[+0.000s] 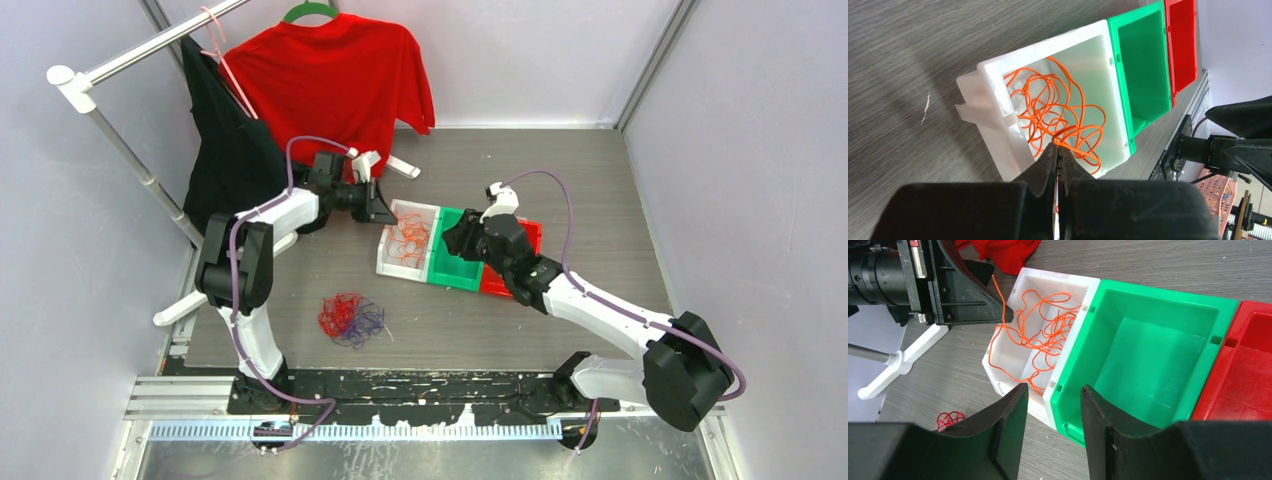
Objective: Untangle the cables
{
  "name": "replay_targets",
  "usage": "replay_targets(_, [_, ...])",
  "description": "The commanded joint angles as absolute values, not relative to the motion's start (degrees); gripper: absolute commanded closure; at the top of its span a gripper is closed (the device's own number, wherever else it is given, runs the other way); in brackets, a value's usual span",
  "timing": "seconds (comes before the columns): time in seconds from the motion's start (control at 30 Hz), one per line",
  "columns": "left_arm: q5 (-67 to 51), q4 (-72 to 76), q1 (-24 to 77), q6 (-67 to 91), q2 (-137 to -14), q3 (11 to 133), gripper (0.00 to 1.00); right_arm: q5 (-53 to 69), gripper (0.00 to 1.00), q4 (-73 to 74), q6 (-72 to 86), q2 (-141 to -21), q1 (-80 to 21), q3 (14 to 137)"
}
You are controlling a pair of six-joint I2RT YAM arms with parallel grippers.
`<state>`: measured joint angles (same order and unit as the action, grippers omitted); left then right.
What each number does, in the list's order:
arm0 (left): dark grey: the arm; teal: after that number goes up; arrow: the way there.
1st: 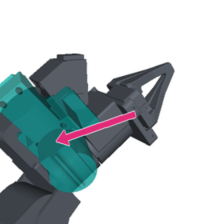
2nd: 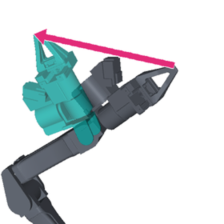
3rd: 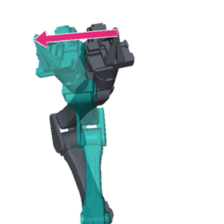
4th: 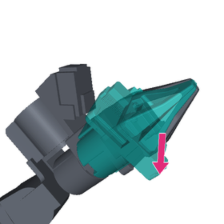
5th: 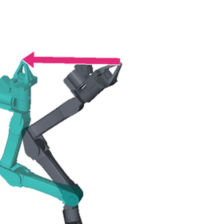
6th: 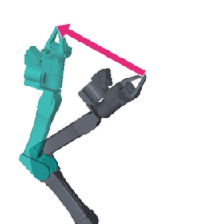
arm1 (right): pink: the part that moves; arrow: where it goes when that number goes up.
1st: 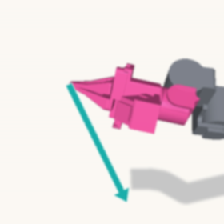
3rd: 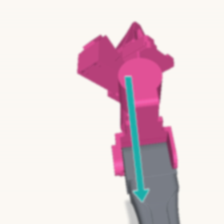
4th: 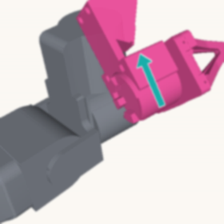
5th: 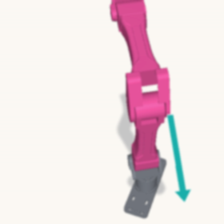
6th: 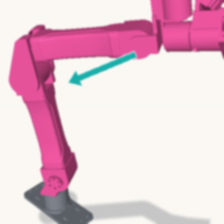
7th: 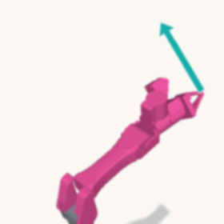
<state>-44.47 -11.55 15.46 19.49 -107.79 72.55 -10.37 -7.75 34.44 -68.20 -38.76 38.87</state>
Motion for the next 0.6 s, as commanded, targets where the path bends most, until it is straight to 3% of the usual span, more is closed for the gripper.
replay_targets(0.0, [-43.37,-12.35,17.17,15.6,-105.17,74.9,1.0,-10.42,0.52,-10.66,35.28,-66.6,-38.67,38.98])
replay_targets(0.57, [-40.27,-16.17,25.55,11.56,-109.51,81.39,1.0,-11.07,0.53,-10.01,35.67,-65.35,-38.66,38.15])
